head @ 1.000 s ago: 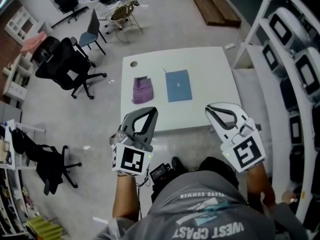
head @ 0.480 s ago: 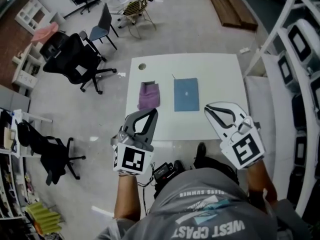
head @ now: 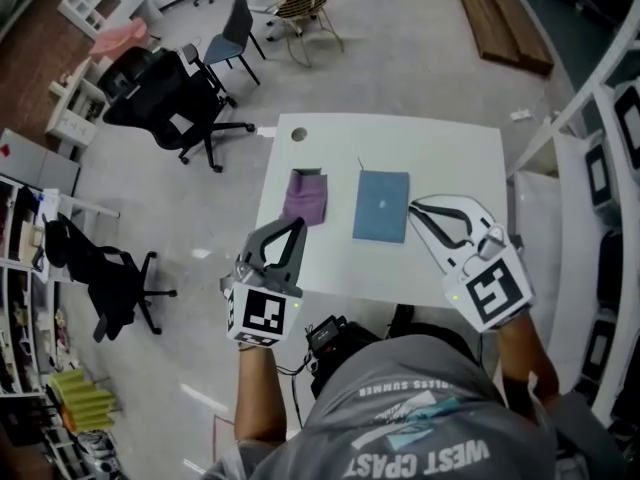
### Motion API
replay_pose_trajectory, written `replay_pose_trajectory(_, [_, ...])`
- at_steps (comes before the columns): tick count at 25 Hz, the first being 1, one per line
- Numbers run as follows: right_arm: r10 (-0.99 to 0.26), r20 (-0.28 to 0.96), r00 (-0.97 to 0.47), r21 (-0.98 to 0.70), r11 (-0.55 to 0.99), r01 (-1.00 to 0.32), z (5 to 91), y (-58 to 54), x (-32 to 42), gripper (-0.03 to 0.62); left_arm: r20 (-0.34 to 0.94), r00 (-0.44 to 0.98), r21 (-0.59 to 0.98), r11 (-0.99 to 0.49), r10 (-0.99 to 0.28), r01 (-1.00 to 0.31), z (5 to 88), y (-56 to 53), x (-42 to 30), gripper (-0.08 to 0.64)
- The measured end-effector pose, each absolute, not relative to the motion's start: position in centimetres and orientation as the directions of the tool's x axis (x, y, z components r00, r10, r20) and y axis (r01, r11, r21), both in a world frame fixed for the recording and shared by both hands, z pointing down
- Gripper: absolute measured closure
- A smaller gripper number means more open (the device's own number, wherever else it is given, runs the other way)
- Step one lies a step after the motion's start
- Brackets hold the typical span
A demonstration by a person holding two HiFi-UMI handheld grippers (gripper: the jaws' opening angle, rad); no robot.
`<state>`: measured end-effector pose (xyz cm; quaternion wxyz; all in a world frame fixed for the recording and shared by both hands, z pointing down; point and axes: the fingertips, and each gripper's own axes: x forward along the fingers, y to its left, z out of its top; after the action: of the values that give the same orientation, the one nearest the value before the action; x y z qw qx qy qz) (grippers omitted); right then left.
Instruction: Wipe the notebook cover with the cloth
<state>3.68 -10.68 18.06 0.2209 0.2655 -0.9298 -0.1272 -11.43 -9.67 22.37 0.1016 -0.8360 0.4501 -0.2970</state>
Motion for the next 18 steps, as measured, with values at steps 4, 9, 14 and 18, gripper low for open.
replay_pose_trajectory(4, [-0.517,0.358,-0.777,0.325,0.850,-0.416,19.5,-12.4,3.3,0.560,0.438,0.378,-0.427,-0.559,-0.816,-0.711,24.1,-11.2,-12.1,0.557])
replay_pose_trajectory(9, [-0.494,0.392,-0.776,0.294,0.867,-0.403,21.8,-14.5,1.5,0.560,0.494,0.345,-0.398,-0.561,-0.798,-0.726,28.6,-13.6,-14.8,0.557])
replay_pose_trajectory(14, [-0.495,0.439,-0.749,0.276,0.868,-0.412,24.1,-16.9,0.0,0.560,0.575,0.328,-0.351,-0.588,-0.750,-0.729,34.9,-16.5,-17.4,0.556])
replay_pose_trajectory(18, [-0.482,0.493,-0.724,0.248,0.876,-0.415,26.8,-19.1,-1.1,0.560,0.639,0.317,-0.309,-0.610,-0.701,-0.730,40.0,-19.2,-19.3,0.554])
